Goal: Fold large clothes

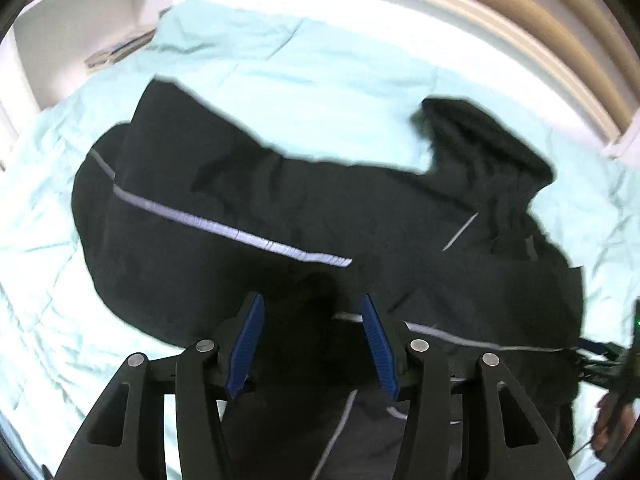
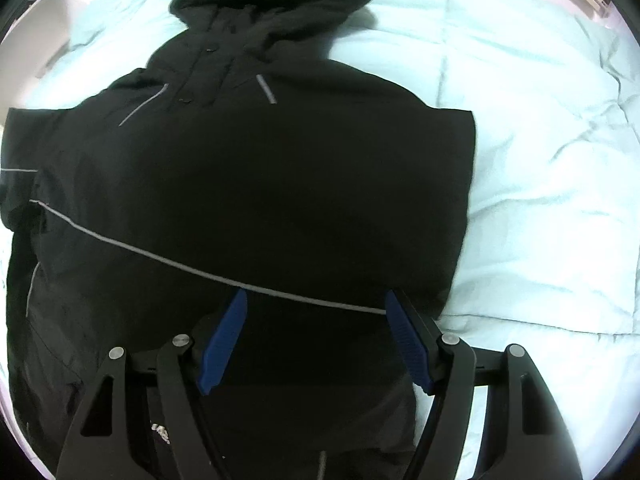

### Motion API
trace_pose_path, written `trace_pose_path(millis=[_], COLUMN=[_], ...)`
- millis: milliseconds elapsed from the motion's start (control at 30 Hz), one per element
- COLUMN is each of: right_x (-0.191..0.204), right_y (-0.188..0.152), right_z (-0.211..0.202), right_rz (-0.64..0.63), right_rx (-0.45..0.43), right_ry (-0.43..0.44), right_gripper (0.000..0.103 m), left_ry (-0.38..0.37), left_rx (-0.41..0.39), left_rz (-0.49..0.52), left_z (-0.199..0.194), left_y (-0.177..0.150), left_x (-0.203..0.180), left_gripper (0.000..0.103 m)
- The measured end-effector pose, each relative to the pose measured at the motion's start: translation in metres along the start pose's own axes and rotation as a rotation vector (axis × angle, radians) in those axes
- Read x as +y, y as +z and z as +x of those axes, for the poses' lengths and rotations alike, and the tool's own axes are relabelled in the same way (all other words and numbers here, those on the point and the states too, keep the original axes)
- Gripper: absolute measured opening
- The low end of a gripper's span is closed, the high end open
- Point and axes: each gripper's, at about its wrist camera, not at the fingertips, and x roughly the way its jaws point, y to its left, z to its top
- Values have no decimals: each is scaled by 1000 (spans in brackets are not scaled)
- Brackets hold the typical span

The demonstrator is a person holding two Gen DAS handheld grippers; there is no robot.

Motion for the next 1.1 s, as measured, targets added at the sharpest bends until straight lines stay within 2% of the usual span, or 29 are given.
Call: trace_pose_path(millis=[133,233,267,367,433,500,600,733,833,933,1100], right_x=[21,39,44,51,46,47,51,49,54,75,120], right_y=[2,0,-2,-11,-24,-28,-28,-24,-36,-56,-82], right_z=[-6,-6,-3,20,34,41,42,33,6,-30,-66], right_rz=[-10,-41,-52,-60,-53,-60,-76,-25,-24,-52,-87], right_rx=[-35,-56,-56,-19,11,10,24,58,41,9,-26], right_ry=[52,45,28,-48,-59,-67,-92,-89,-73,-39,-3], right_gripper=[73,73,73,73,73,73,74,74,74,74,74], left_ry=[-186,-239,-239,-130,-98,-84,-47,-67,-97,-55,-117], left_rx=[14,86,125,192,229,246,256,253,242,231,194], left_rz=[57,99,107,87,67,28,38,30,17,3,-50], left_z=[3,35,51,93,112,119,121,100,72,40,-18], left_y=[0,-16,-23,-40,-46,-44,-40,-40,-47,-56,-75], left_x=[-42,-83,-94,-101,-96,-93,-99,-100,-99,-82,-50], left_gripper=[55,58,58,58,56,56,56,56,57,57,57])
